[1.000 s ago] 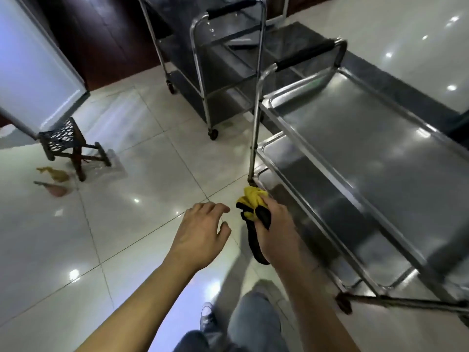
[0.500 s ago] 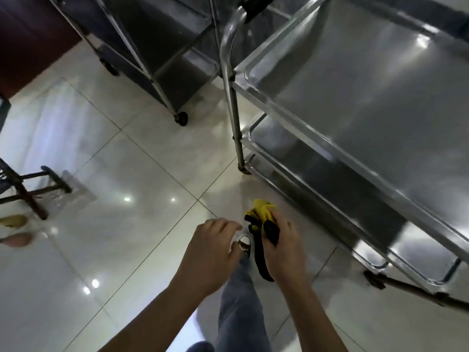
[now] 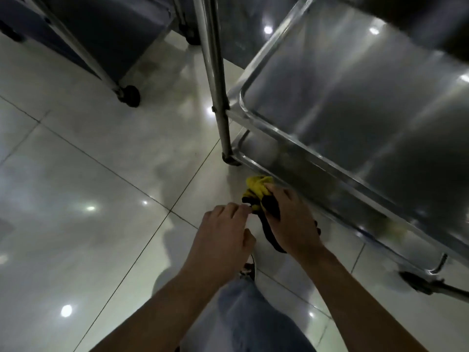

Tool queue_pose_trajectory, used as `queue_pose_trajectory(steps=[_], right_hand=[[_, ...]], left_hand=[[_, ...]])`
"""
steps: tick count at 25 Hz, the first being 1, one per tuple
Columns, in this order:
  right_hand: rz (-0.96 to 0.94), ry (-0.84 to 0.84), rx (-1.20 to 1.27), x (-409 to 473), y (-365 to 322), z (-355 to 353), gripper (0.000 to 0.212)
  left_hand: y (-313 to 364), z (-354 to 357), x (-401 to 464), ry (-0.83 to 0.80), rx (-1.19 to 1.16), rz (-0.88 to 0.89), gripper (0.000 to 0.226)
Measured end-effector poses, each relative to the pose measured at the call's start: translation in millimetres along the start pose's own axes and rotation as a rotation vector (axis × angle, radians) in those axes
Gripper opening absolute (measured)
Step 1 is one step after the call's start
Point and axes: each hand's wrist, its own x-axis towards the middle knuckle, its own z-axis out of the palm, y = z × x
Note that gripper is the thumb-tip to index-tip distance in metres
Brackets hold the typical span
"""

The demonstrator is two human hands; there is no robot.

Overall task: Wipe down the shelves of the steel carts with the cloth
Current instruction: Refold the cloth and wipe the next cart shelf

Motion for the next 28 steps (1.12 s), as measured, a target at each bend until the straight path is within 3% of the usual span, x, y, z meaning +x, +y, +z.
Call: queue_pose_trajectory(steps=[7,13,17,20,23,28], right_hand=[[-0.059,0.186,-0.166,121.3,123.2,82.3,0.055],[-0.099,0.527,-0.218,199.5,173.5,114.9,0.054],[-0.212,0.553,-0.246,240.3,187.9,138.3,0.055],[-0.373,0.473,-0.263,261.8,200.3,150.4,0.055],[-0.294,0.453,-0.289,290.8,216.8,141.0,0.059],[0.051,0.563,-0.259,360.4,214.2,108.5,0.071]], left_hand=[[-89.4,150.3,145.0,0.052,0.097,0.149,0.054],[-134.4,212.9,255.4,0.229,0.221,0.267,0.061],[-151.2,241.7,293.7,0.284,0.259,0.175,0.064],[-160.2,256.6,298.1,0.349,0.283,0.241,0.062],[-168.5,259.3,297.0,0.437,0.127,0.206,0.056],[-168.5,269.4,299.4,0.470,0.149,0.190,0.064]])
